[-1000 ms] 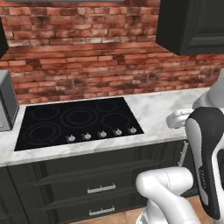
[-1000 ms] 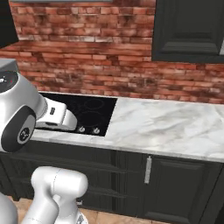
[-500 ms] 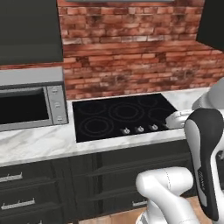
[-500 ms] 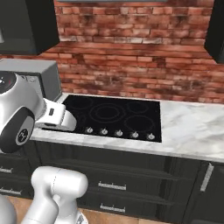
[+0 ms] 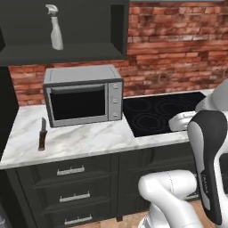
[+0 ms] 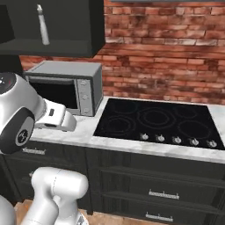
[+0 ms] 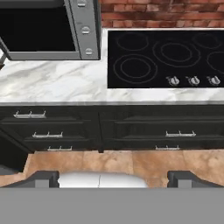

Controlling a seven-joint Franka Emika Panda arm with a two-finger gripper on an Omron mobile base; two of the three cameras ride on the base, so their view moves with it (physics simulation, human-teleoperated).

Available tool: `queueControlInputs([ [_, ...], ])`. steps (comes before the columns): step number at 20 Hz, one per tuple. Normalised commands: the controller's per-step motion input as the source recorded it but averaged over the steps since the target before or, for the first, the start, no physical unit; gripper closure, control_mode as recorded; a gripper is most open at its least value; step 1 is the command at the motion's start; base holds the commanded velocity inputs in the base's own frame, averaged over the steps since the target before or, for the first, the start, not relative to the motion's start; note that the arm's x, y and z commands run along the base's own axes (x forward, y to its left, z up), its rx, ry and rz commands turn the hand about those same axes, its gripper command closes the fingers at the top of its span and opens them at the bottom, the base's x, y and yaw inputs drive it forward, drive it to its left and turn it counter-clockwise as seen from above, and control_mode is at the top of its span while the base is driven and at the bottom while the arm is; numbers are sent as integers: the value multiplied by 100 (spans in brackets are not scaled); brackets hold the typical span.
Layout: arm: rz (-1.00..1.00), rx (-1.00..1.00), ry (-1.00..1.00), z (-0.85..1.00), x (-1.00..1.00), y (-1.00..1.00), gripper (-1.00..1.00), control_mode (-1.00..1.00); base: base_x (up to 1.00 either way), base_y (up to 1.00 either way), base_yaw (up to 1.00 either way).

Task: Move the cutting board and knife to the sink. Then move spray from the cabinet to the counter.

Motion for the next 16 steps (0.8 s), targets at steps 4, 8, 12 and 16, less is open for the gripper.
queueControlInputs([
  [4, 0, 0, 0, 0, 0, 0, -100, 100, 12, 100, 3],
  [8, 0, 0, 0, 0, 0, 0, -100, 100, 10, 100, 4],
  [12, 0, 0, 0, 0, 0, 0, -100, 100, 12, 80, 4],
  [16, 0, 0, 0, 0, 0, 0, -100, 100, 15, 33, 3],
])
